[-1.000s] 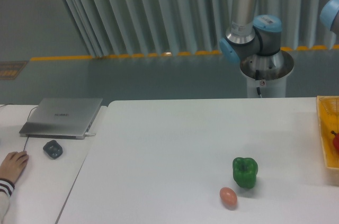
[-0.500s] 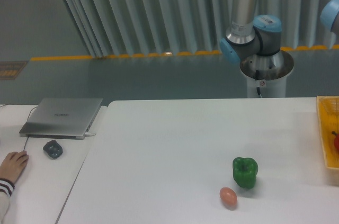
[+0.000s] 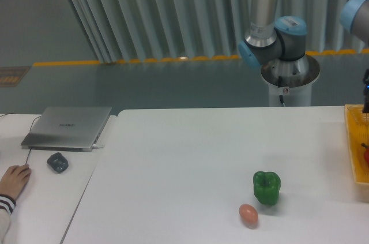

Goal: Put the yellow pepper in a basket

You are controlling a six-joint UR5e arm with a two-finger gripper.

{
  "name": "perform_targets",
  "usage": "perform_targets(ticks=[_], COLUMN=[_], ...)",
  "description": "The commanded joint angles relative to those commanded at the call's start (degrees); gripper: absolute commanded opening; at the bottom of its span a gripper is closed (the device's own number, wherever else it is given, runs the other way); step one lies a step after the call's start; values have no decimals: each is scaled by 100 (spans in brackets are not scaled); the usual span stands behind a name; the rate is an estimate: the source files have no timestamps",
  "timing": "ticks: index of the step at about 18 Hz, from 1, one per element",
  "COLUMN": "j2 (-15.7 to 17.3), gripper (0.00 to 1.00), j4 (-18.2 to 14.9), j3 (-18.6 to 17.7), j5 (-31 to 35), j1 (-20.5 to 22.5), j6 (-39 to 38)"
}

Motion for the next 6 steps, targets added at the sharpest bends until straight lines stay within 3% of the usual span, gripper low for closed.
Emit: perform_targets(ticks=[2,6], j2=[-61,-97], gripper=[100,100], j4=[326,354], j3=[-9,0], j5=[26,61], j1=[-185,-274], j6=[-188,-223])
